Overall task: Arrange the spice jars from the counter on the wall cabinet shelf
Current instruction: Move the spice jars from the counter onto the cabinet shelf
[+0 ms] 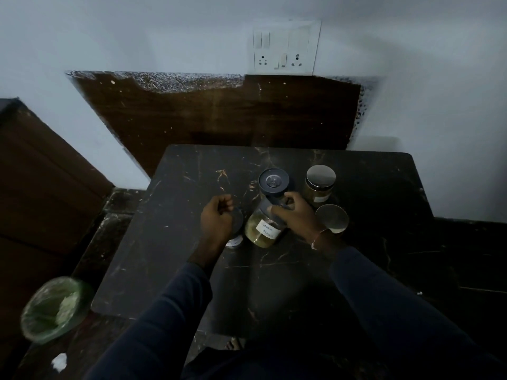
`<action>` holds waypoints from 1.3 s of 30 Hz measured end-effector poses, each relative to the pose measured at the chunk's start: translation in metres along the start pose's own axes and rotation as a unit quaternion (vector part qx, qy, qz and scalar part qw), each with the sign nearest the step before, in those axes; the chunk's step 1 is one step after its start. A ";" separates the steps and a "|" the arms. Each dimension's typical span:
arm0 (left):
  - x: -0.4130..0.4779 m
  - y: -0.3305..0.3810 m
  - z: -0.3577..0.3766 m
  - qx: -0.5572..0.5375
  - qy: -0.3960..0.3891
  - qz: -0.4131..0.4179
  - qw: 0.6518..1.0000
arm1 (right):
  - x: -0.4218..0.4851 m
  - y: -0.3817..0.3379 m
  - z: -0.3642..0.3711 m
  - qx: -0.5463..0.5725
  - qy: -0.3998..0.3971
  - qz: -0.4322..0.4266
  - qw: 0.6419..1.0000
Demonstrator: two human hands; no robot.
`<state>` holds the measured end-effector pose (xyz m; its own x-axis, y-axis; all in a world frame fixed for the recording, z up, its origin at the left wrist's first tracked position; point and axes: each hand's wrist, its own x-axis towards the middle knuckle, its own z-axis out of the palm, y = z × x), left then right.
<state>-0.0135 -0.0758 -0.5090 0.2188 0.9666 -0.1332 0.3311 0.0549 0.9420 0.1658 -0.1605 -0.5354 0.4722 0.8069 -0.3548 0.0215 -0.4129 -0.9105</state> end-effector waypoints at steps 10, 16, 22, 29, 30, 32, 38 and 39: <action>0.000 -0.007 -0.004 0.033 0.018 -0.014 0.999 | -0.010 0.001 -0.004 -0.147 0.018 -0.081 0.986; 0.001 -0.012 -0.016 0.264 -0.065 0.014 0.962 | -0.012 0.010 0.000 -0.256 0.010 -0.083 0.963; 0.005 -0.033 -0.012 0.382 -0.178 0.032 0.907 | -0.012 0.012 0.012 -0.298 -0.019 -0.091 0.950; 0.009 0.001 -0.019 0.310 -0.156 0.100 0.933 | -0.029 -0.019 0.018 -0.193 -0.046 -0.199 0.960; 0.012 0.013 -0.020 0.291 -0.167 0.092 0.938 | -0.030 -0.025 0.019 -0.160 -0.073 -0.191 0.966; 0.018 0.035 -0.023 0.235 -0.201 0.074 0.948 | -0.030 -0.034 0.022 -0.100 -0.112 -0.162 0.975; 0.020 0.078 -0.029 0.087 -0.177 0.083 0.977 | -0.022 -0.062 0.029 0.114 -0.162 -0.125 0.972; 0.020 0.080 -0.030 0.051 -0.165 0.074 0.982 | -0.021 -0.066 0.029 0.159 -0.170 -0.116 0.966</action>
<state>-0.0100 -0.0446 -0.4276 0.5524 0.8269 -0.1053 0.3595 -0.1224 0.9251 0.1291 -0.1382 -0.4741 0.1694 0.9763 -0.1344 -0.2051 -0.0985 -0.9738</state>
